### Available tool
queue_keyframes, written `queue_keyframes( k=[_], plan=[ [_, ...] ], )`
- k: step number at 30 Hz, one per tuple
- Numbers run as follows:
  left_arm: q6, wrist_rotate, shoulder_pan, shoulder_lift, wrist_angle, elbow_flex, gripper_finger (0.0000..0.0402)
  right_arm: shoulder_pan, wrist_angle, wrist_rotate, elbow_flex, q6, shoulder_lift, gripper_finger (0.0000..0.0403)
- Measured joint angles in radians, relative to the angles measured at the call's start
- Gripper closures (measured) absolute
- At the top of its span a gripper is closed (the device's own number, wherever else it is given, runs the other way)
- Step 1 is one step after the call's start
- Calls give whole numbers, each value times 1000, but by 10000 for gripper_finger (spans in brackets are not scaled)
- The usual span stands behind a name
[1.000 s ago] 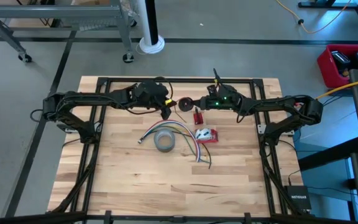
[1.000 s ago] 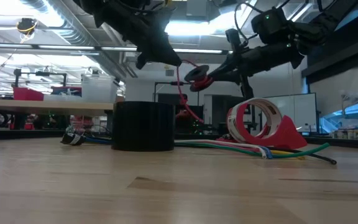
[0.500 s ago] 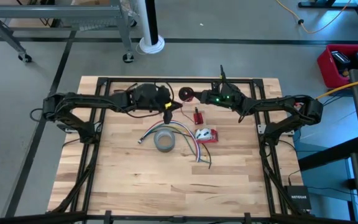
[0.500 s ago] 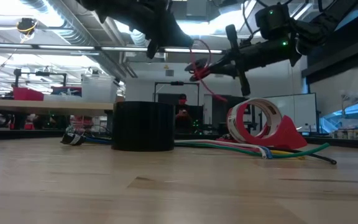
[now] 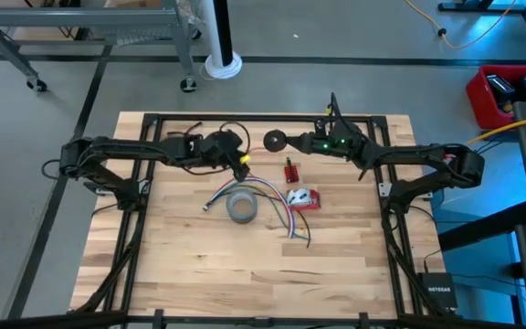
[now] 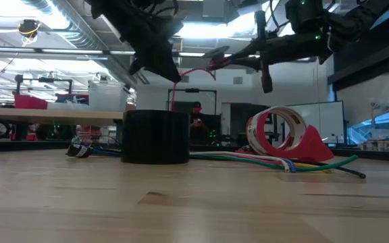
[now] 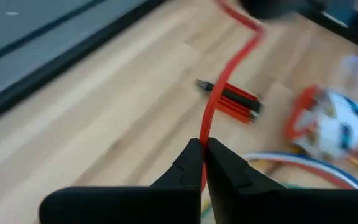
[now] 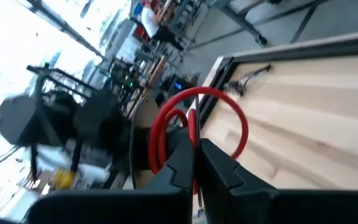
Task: Coil cords
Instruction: Uncoil the red wire from the black spool
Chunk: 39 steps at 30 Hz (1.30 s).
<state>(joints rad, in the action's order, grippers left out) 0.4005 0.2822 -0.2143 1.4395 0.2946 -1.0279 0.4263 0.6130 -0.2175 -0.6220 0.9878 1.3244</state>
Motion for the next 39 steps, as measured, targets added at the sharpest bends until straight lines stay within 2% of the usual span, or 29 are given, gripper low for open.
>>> queue_keyframes(
  k=[4, 7, 10, 14, 18, 24, 30, 36, 39],
  plan=[
    [34, 58, -59, -12, 5, 0, 401, -1, -95, -41, 0, 0, -28, 391],
    [49, 65, -100, -14, -31, 0, 401, -11, -174, -35, 0, -4, -28, 391],
    [41, 50, -122, -14, -127, 0, 401, -41, -257, 41, 0, -48, -24, 391],
    [21, -42, -125, -14, -277, 0, 401, -69, -303, 171, 0, -94, -24, 391],
    [29, -138, -98, -15, -344, 0, 401, -66, -326, 289, 0, -107, -24, 391],
    [44, -225, -24, -14, -307, 0, 401, -66, -319, 418, 0, -107, -24, 391],
    [9, -231, 56, -14, -279, 0, 401, -66, -236, 448, 0, -106, -24, 391],
    [-55, -231, 134, -14, -304, 0, 401, -62, -222, 571, 0, -105, -24, 391],
    [-68, -232, 167, -14, -304, 0, 401, -39, -217, 574, 0, -102, -24, 391]
  ],
)
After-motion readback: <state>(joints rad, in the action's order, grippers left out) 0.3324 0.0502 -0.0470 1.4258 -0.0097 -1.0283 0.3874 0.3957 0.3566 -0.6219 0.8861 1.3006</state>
